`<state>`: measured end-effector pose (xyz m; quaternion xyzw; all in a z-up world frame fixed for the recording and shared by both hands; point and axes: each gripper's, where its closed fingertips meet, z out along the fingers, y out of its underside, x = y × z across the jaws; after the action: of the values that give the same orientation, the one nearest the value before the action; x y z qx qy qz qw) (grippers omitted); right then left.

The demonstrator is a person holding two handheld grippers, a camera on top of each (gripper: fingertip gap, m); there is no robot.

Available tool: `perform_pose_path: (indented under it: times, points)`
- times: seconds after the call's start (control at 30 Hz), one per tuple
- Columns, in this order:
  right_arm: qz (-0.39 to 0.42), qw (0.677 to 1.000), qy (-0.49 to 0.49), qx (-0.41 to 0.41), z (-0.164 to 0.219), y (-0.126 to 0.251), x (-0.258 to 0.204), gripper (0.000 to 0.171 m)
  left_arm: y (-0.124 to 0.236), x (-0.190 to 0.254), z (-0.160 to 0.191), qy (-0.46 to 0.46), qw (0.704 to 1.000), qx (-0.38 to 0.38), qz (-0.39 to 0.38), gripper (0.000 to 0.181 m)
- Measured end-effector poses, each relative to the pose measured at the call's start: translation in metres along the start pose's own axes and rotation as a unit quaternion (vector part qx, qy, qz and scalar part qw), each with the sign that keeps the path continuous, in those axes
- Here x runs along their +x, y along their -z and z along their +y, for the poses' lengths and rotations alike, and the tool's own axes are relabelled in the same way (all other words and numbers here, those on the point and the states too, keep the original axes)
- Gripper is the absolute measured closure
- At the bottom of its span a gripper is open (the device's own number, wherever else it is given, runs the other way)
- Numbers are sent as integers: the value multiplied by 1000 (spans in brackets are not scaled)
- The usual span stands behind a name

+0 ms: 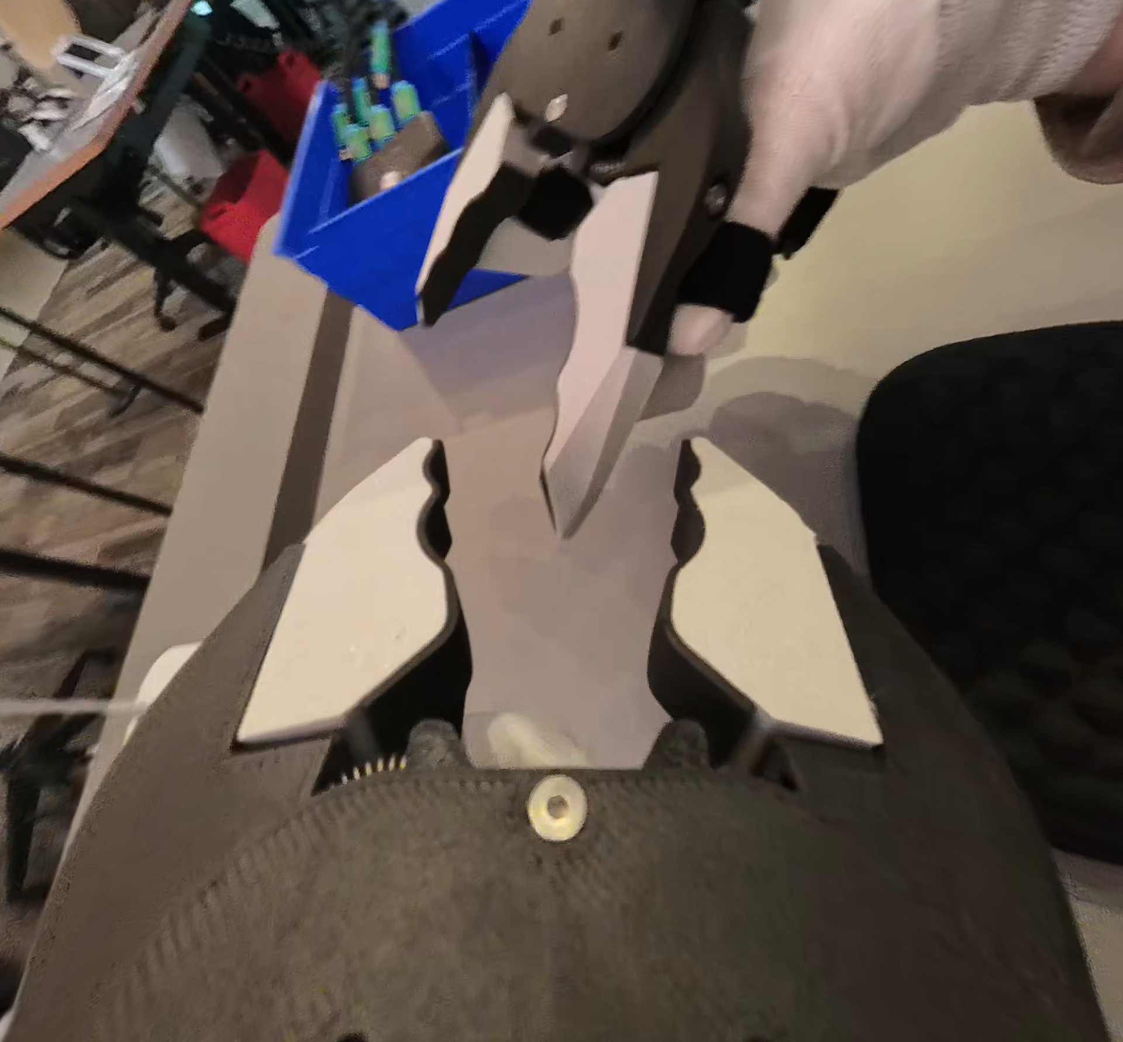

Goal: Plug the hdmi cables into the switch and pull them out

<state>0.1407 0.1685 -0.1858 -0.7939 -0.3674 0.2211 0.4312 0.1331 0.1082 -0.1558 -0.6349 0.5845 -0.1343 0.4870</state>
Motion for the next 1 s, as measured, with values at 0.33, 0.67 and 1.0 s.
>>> perform_pose_path:
  times: [0.33, 0.67, 1.0]
  points:
    - [136, 990, 3, 32, -49, -46, 35, 28, 28, -79, 83, 187, 971, -78, -129, 52]
    - [261, 958, -25, 113, -93, -70, 67, 33, 36, -128, 113, 288, 922, -42, -254, 50]
    - [236, 960, -34, 145, -70, -114, 60, 45, 30, -128, 114, 315, 916, -23, -248, 52]
